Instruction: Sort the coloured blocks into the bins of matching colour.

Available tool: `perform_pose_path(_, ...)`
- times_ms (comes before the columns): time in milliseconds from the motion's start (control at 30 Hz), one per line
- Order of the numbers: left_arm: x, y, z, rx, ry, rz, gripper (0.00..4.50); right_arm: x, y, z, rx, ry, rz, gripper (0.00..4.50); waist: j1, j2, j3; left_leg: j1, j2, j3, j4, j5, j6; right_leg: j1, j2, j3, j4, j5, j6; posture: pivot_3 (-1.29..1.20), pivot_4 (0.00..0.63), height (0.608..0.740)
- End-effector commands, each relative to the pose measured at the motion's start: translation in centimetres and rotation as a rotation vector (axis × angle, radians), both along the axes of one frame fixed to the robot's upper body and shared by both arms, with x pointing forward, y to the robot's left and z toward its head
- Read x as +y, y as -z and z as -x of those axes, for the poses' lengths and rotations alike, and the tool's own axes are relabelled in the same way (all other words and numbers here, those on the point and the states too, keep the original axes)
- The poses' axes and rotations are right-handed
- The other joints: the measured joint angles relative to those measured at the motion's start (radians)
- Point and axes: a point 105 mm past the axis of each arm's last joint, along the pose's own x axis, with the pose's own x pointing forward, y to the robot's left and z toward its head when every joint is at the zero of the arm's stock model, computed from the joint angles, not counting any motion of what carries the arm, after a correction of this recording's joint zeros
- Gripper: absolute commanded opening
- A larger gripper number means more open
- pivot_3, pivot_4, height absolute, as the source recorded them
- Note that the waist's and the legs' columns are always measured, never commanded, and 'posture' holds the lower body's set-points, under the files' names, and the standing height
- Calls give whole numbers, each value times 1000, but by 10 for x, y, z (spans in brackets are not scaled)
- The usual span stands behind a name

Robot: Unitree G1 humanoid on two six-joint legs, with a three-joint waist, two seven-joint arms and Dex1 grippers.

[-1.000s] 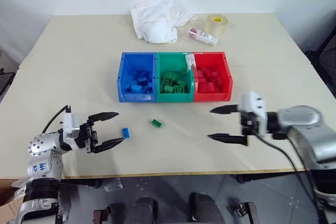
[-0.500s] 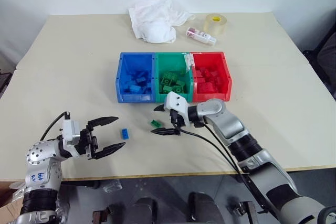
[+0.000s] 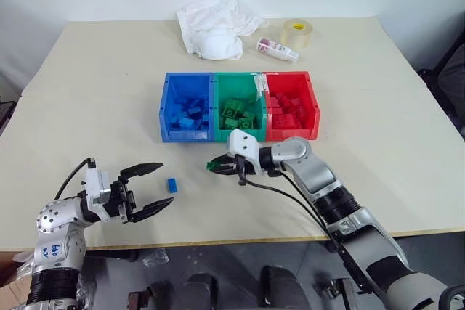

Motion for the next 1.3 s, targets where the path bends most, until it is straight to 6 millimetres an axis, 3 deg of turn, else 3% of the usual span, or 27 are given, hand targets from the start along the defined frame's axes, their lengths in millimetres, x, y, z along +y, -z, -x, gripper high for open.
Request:
perform_pose_path(33,-2,-7,-2,-34,3,12,4500,-8,-53,-6,-99,29,-134,462,1,0,0,0,0,0,0,0,0,0,0,0,0,0,0,0,150,740)
perform_pose_path(133,-3,-6,-3,-34,4,15,4500,-23,-89,-28,-168,149,-222,462,0,0,0,0,0,0,0,0,0,0,0,0,0,0,0,0,150,740)
perform_pose_path(200,-3,-6,-4,-32,5,15,4500,-35,-101,-48,-188,242,-229,462,-1,0,0,0,0,1,0,0,0,-1,0,1,0,0,0,0,150,740)
perform_pose_path(333,-4,-5,-9,-25,-3,13,4500,-46,-109,-75,-213,339,-210,1843,-5,0,0,0,0,0,-1,0,0,-1,0,0,0,0,0,0,150,740)
perform_pose_path(567,-4,-5,-13,-30,-20,13,4500,-49,-111,-80,-236,321,-195,4301,-19,0,0,0,0,1,-2,0,0,-1,0,0,0,0,0,0,150,740)
perform_pose_path(600,-3,-5,-13,-28,-24,12,4500,-50,-111,-79,-238,314,-194,4480,-23,0,0,0,0,1,-2,0,0,-1,0,0,0,0,0,0,150,740)
perform_pose_path(767,0,-5,-13,-26,-61,1,4500,-60,-106,-67,-226,238,-176,4480,-26,0,0,0,0,0,-2,0,0,-1,0,0,0,0,0,0,150,740)
perform_pose_path(1000,14,-8,-5,-33,-201,-47,4500,-97,-70,4,-90,-109,-81,4480,-8,0,0,0,0,0,-2,-1,1,0,-1,0,-2,0,0,0,150,740)
perform_pose_path(1133,24,-5,18,19,-294,-123,4500,-136,-44,25,25,-133,34,4480,-1,0,0,-1,2,2,-1,-1,1,1,0,1,-4,0,0,0,150,740)
perform_pose_path(1300,39,-6,57,85,-434,-199,4500,-155,-36,34,101,-110,45,4480,4,1,1,0,5,5,-2,-2,-1,1,0,3,-9,0,0,0,150,740)
